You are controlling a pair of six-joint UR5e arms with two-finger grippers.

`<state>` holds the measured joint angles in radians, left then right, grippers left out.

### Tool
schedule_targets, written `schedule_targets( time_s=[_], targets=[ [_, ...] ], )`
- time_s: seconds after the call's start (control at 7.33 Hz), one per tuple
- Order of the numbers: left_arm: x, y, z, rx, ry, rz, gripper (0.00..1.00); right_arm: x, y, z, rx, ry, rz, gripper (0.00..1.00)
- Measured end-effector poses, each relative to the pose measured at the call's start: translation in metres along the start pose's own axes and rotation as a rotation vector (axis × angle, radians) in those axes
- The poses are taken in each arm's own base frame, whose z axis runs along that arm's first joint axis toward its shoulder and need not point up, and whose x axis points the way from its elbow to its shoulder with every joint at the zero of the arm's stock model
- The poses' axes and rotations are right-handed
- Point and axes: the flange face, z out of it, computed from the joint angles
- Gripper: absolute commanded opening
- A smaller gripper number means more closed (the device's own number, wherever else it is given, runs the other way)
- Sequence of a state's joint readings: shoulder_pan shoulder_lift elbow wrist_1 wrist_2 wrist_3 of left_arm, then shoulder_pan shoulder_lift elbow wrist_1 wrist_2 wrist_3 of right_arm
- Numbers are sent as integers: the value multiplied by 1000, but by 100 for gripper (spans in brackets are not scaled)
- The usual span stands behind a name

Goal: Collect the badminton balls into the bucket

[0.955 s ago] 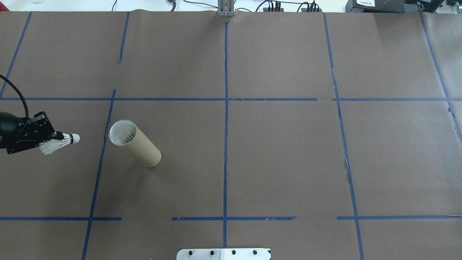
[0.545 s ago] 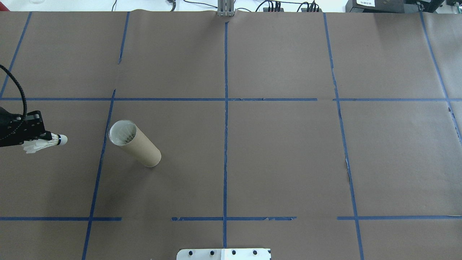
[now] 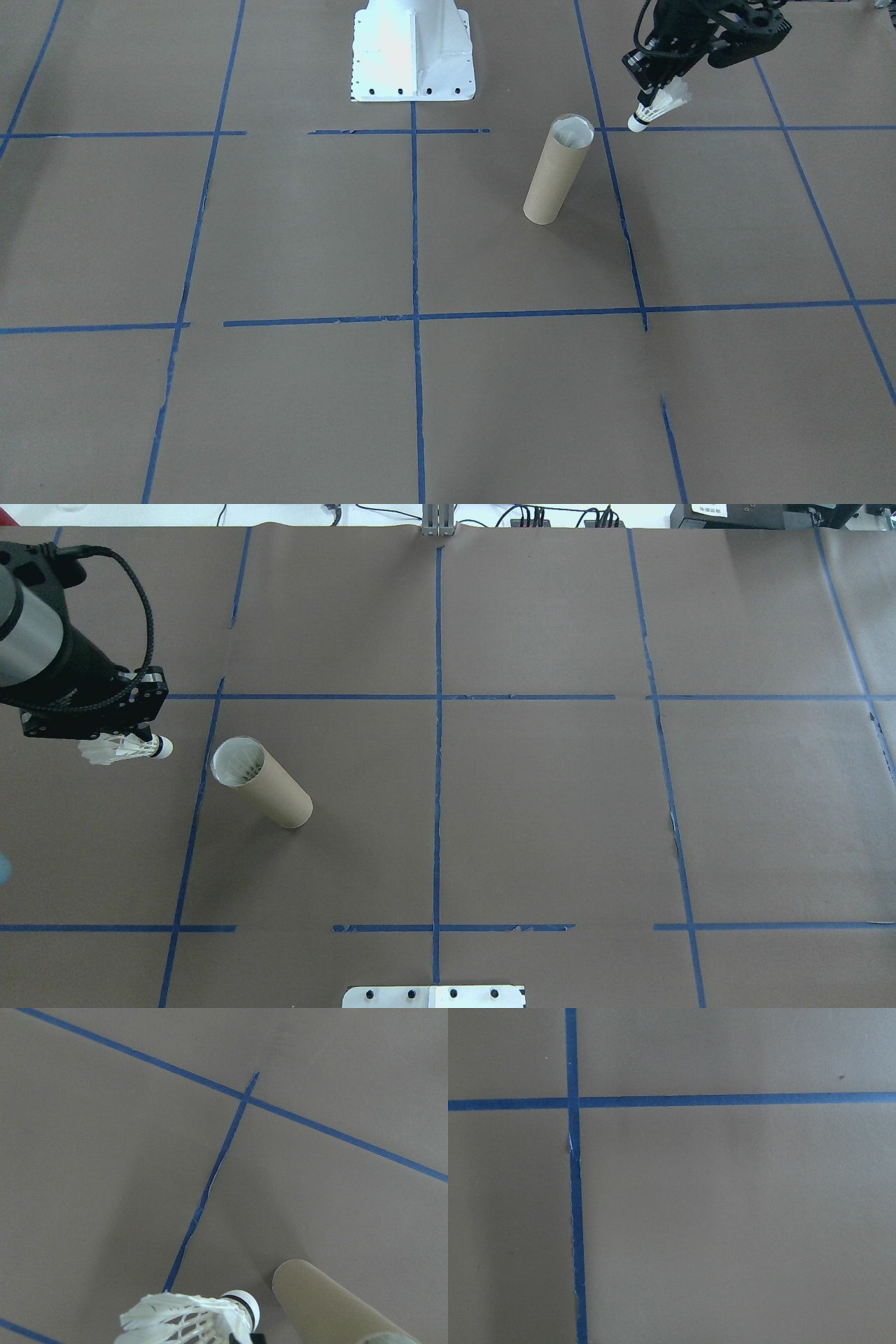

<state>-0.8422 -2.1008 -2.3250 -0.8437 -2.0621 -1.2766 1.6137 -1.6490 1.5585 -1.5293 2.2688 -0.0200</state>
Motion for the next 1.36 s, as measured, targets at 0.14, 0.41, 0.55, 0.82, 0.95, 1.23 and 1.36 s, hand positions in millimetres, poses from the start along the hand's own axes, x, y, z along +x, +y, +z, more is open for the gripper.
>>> schedule_targets(
  time_s=[0.14, 0.41, 0.55, 0.82, 0.95, 1.23, 1.36],
  targets=[
    [23, 6, -4, -17, -44, -4, 0, 0, 0, 0, 0, 0, 0, 100],
    [53, 18, -2, -32, -123, -13, 0, 0, 0, 0, 0, 0, 0, 100],
    [64, 20, 6, -33, -154, -22, 0, 0, 0, 0, 0, 0, 0, 100],
    [82, 20, 18, -26, -197, -36, 0, 0, 0, 0, 0, 0, 0, 100],
    [92, 18, 22, -26, -212, -44, 0, 0, 0, 0, 0, 0, 0, 100],
    [104, 15, 24, -23, -225, -50, 0, 0, 0, 0, 0, 0, 0, 100],
    [110, 13, 26, -19, -235, -53, 0, 0, 0, 0, 0, 0, 0, 100]
  ],
)
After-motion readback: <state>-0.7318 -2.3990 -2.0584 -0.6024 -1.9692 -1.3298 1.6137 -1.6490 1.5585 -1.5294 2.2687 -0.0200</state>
